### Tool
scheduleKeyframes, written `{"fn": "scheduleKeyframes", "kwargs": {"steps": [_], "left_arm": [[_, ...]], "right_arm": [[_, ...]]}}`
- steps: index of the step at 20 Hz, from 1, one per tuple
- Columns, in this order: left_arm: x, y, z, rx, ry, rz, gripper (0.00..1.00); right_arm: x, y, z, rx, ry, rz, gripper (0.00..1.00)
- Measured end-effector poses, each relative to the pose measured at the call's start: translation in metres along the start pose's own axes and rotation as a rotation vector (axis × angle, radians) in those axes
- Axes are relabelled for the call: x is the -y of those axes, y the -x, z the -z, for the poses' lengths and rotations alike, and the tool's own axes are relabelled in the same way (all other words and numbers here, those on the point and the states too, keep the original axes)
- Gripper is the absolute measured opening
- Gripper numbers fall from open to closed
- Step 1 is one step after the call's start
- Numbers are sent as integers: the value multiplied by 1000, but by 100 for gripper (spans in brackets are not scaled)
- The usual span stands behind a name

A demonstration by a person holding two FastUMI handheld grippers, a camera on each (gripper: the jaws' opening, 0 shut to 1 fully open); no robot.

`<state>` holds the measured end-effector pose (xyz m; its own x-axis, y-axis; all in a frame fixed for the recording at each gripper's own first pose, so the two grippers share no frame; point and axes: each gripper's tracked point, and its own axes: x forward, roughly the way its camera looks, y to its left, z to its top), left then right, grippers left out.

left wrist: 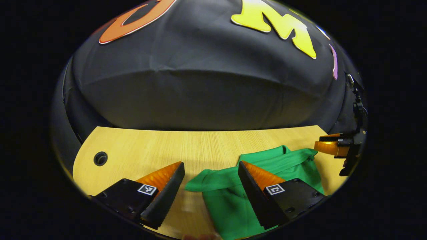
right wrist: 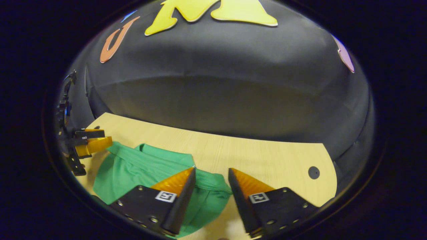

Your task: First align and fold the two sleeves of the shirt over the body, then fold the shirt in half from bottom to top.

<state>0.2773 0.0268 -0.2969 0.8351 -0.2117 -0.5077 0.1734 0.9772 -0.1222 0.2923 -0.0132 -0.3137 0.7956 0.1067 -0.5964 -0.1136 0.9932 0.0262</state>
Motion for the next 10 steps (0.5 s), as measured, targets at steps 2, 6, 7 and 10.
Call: {"fn": "scheduleKeyframes", "kwargs": {"steps": [2,6,7,10], "left_arm": [[2,21,-18,30,15,-21,100],[2,82,-70,151,2,-81,100],[1,101,-85,186,-12,-101,100],[12,168,-128,283,-42,-150,100]], "right_arm": [[1,18,-7,38,0,23,96],[-8,75,-34,124,-26,19,97],[-8,92,-44,157,-32,25,96],[-17,155,-71,246,-80,25,96]]}}
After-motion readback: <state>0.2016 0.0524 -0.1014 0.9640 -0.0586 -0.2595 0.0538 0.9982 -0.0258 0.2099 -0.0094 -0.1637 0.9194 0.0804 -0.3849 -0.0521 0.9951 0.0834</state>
